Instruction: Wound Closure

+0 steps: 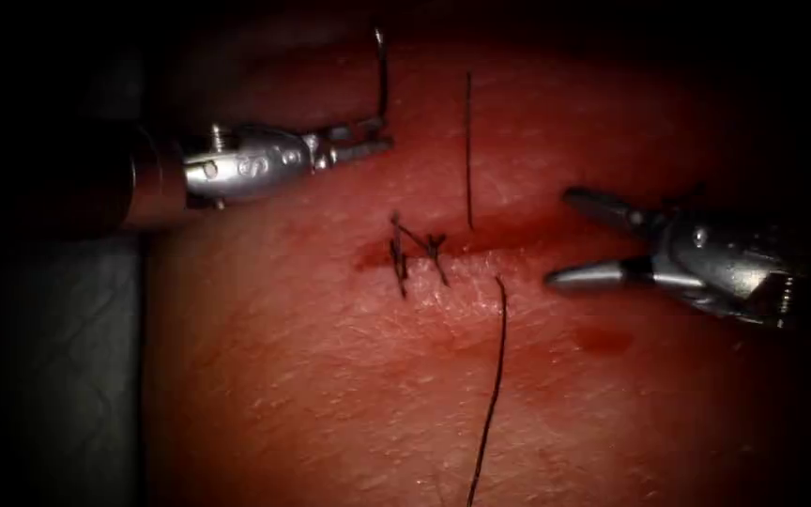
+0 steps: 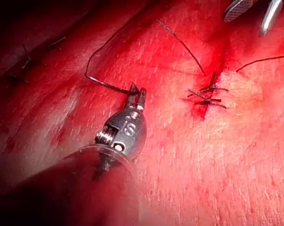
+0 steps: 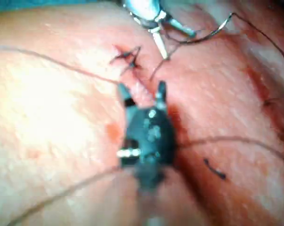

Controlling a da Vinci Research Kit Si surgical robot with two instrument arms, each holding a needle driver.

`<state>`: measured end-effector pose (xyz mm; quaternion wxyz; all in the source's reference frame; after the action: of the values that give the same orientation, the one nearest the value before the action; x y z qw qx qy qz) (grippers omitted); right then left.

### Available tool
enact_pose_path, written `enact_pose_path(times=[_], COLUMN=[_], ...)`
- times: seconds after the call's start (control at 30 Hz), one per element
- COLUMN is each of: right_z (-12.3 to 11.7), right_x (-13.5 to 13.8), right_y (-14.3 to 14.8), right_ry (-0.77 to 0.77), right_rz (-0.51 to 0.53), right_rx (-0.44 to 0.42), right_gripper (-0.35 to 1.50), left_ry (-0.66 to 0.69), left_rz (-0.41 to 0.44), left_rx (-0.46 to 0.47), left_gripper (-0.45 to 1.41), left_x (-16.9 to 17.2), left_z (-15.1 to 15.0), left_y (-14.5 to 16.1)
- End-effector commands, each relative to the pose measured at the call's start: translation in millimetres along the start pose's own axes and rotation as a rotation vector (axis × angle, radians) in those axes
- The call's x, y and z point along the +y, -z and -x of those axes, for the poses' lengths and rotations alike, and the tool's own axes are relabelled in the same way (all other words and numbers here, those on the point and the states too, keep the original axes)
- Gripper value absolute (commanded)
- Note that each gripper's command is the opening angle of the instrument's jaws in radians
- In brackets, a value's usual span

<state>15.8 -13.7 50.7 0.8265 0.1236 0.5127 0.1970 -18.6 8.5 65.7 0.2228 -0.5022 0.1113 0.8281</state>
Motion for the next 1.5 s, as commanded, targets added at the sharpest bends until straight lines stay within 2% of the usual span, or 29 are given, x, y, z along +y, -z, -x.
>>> enact_pose_path(times=[0.03,0.07,0.17,0.2,0.4,0.47,0.53,0.57,0.6,0.67,0.73,0.8,0.93,0.97,1.0,1.07,1.1,1.3,1.5], right_z=[0.4,0.4,-0.1,-0.1,0.2,0.5,0.8,0.8,0.9,1.1,1.0,0.9,0.4,0.4,0.4,0.6,0.6,0.8,0.8], right_x=[-1.4,-1.4,-1.5,-1.5,-1.7,-1.6,-1.2,-1.2,-0.8,-0.1,0.5,0.7,1.3,1.1,1.1,1.0,0.9,1.2,1.2], right_y=[-1.8,-1.8,-3.0,-3.1,-2.9,-2.5,-1.7,-1.7,-1.2,-0.3,0.8,1.1,2.1,2.0,2.0,1.9,1.9,1.9,1.9], right_ry=[0.004,0.004,0.004,0.009,0.010,0.011,0.012,0.012,0.011,0.009,0.003,0.001,-0.009,-0.008,-0.008,-0.006,-0.005,-0.005,-0.005], right_rz=[-0.015,-0.015,-0.020,-0.028,-0.039,-0.043,-0.046,-0.046,-0.039,-0.041,-0.033,-0.033,-0.017,-0.017,-0.017,-0.017,-0.015,-0.013,-0.014], right_rx=[0.007,0.007,0.042,0.056,0.064,0.064,0.063,0.063,0.058,0.071,0.096,0.101,0.128,0.129,0.129,0.129,0.132,0.134,0.135], right_gripper=[0.94,0.94,0.88,0.82,0.76,0.72,0.71,0.71,0.71,0.72,0.72,0.72,0.72,0.74,0.74,0.74,0.74,0.74,0.76], left_ry=[0.033,0.033,0.070,0.083,0.108,0.106,0.059,0.059,-0.012,-0.085,-0.135,-0.146,-0.304,-0.375,-0.375,-0.425,-0.474,-0.545,-0.594], left_rz=[-0.002,-0.002,0.033,0.026,0.000,-0.009,-0.025,-0.025,-0.024,-0.036,-0.029,-0.030,0.001,0.022,0.022,0.043,0.059,0.091,0.125], left_rx=[0.007,0.007,0.000,-0.021,-0.070,-0.087,-0.114,-0.114,-0.116,-0.096,-0.050,-0.046,0.042,0.081,0.081,0.125,0.166,0.242,0.288], left_gripper=[0.91,0.91,1.26,1.31,1.30,1.26,1.20,1.20,1.08,1.01,0.98,0.96,0.93,0.86,0.86,0.81,0.81,0.81,0.78], left_x=[0.7,0.7,0.6,0.1,-1.9,-2.7,-3.2,-3.2,-3.2,-2.8,-1.5,-0.9,4.6,6.5,6.5,8.9,12.1,15.8,17.4], left_z=[0.2,0.2,-0.9,-1.6,-3.3,-3.5,-3.4,-3.4,-3.4,-3.9,-4.9,-5.3,-8.7,-9.6,-9.6,-10.4,-11.2,-12.0,-12.9], left_y=[-0.8,-0.8,0.5,1.4,4.3,6.4,8.6,8.6,9.8,11.3,11.9,12.0,10.9,10.5,10.5,10.2,10.0,9.0,8.9])
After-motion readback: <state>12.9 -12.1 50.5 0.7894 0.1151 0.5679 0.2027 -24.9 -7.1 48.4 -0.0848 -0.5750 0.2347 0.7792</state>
